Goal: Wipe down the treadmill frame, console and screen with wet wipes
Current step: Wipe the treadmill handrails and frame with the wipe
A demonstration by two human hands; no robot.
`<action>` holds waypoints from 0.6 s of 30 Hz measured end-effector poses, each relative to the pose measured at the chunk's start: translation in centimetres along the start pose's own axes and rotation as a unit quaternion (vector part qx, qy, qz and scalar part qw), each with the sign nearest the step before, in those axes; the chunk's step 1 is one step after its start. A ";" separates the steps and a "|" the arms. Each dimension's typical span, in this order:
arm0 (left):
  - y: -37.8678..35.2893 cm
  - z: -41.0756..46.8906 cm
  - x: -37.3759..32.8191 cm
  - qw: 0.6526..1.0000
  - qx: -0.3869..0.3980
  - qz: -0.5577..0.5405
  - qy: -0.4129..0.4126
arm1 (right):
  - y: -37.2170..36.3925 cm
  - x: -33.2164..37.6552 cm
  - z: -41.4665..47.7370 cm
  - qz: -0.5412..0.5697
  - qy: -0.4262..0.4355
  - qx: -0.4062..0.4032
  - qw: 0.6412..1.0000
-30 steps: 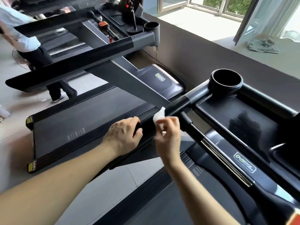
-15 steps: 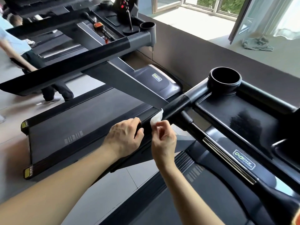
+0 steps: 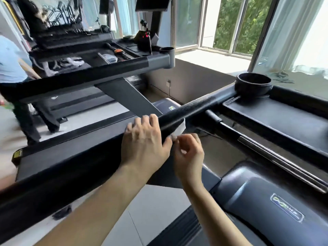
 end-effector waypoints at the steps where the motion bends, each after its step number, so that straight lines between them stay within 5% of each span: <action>1: 0.0 -0.1 -0.1 1.000 -0.015 0.005 0.001 | 0.2 -0.7 0.5 0.028 -0.011 -0.005 1.000; 8: 1.0 -1.3 -0.2 0.994 -0.103 0.037 0.003 | 1.6 -1.9 1.6 0.069 0.071 -0.029 0.995; 13: 1.5 -2.1 -0.6 0.984 -0.169 0.051 -0.012 | 3.6 -2.9 0.2 0.196 0.086 -0.056 0.975; 18: 1.6 -2.5 -0.8 0.974 -0.211 0.086 -0.019 | 1.9 -2.2 0.1 0.315 0.079 0.026 0.945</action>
Point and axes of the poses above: each hand's wrist, its own z-axis towards the middle knuckle, its own y-axis out of the back of the hand, x = y × z, the point moved 10 cm from there along z, towards the middle knuckle, and after that the axes turned 4 degrees about -y, right-handed, at the moved point
